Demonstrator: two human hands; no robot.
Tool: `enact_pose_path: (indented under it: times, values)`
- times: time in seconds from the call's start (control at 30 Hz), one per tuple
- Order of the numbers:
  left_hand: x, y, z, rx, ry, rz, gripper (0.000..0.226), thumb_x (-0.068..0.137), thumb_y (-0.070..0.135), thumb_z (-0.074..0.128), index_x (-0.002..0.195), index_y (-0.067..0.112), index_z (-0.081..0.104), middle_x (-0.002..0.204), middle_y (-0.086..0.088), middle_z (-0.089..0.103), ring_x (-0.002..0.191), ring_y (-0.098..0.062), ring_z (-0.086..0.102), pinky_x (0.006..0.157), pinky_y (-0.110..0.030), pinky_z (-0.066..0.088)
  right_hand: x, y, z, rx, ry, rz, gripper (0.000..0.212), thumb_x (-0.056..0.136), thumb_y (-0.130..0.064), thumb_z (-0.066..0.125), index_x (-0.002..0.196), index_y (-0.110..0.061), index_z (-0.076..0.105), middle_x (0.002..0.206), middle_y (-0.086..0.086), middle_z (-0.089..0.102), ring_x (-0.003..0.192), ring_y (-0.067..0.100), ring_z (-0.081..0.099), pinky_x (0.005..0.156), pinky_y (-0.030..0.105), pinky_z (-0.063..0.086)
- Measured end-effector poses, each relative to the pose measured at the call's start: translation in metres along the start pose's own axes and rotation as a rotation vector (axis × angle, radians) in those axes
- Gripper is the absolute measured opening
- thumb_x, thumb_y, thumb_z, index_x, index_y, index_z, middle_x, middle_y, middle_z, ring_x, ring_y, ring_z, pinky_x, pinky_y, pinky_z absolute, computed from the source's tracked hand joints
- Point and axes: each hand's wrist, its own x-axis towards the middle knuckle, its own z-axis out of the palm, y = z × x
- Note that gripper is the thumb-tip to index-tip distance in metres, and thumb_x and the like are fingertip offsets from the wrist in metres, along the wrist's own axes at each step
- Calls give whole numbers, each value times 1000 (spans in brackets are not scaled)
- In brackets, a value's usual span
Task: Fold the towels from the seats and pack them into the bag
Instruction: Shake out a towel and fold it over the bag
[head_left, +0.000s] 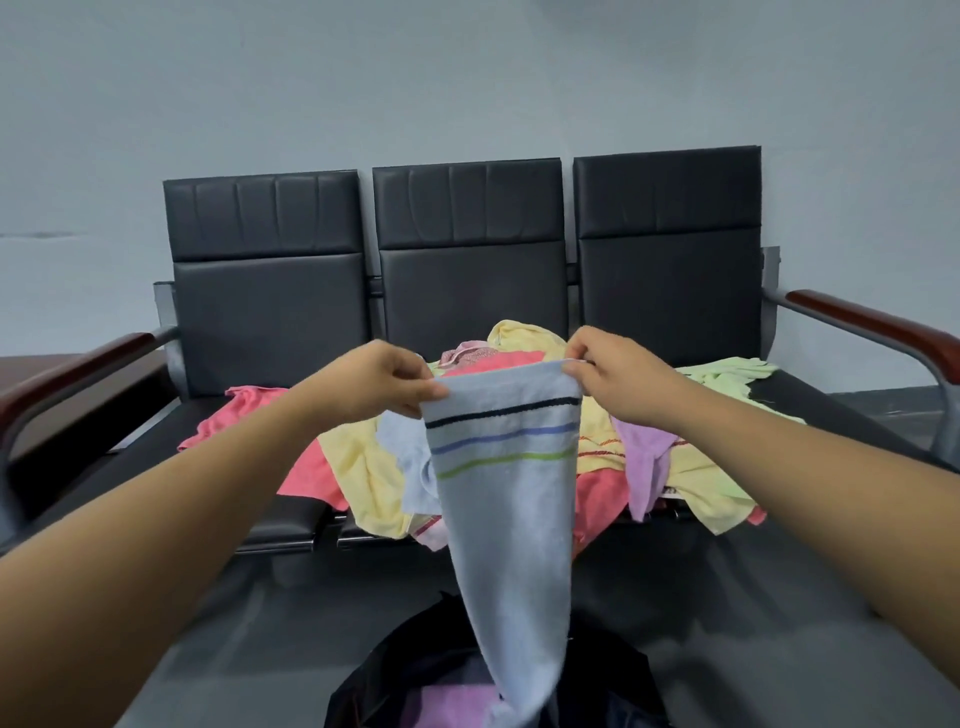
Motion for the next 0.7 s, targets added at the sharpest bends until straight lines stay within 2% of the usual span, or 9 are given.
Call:
enact_pose_path:
  times: [0.1,0.13,0.23,0.27,0.33,0.4,0.47,0.57,0.7]
  values:
    - [4,30,-8,97,154,82,25,86,34,78,79,10,73,67,6,73,64,0,69,59,-9,47,9,-4,-12,82,131,36,8,101,-17,52,94,-18,56,88,-5,62,79,16,58,61,26,39]
    - [3,40,-12,8,174,128,25,86,31,78,77,8,72,64,6,70,59,0,65,57,-8,44,11,-10,-20,110,179,11,7,100,-16,54,94,-19,57,89,-5,64,77,13,59,62,25,39]
    - [0,57,-28,-529,76,245,17,83,18,70,80,2,66,71,-1,70,68,-9,67,68,-17,54,14,-29,-46,346,297,-101,8,98,-9,62,102,-15,63,86,-4,69,70,6,61,68,20,49]
    - [1,57,-34,-589,49,266,15,82,18,69,80,3,66,74,-2,71,72,-11,68,72,-20,56,14,-32,-52,489,316,-97,10,97,-6,63,104,-12,64,85,-1,70,67,4,63,69,19,51]
    - [4,53,-39,-363,100,217,16,82,22,75,81,7,72,81,-5,75,78,-15,71,79,-25,58,16,-30,-55,622,298,-13,10,95,-1,64,100,-10,67,84,4,71,61,0,63,66,20,52]
    - [5,43,-35,-150,167,116,17,84,23,79,91,8,76,90,-9,78,83,-18,74,79,-24,59,20,-19,-47,373,235,85,11,94,-4,66,96,-15,69,90,4,72,68,-1,63,66,18,48]
    - [8,38,-25,-126,232,96,17,85,20,80,95,7,77,86,-7,77,72,-7,70,67,-13,54,18,-13,-36,225,178,116,14,96,-9,64,107,-15,71,99,-1,71,81,-3,60,64,12,42]
    - [12,31,-17,10,357,108,14,88,22,78,97,12,75,79,-2,70,52,4,54,52,-7,41,18,-13,-32,263,206,88,20,96,-9,65,114,-12,72,105,-4,70,90,-2,62,68,9,43]
    - [12,25,-17,232,343,94,12,93,24,71,104,21,75,79,0,67,56,1,51,52,-10,36,20,-15,-32,398,199,165,17,90,-6,73,106,-11,76,100,3,74,96,18,71,84,29,59]
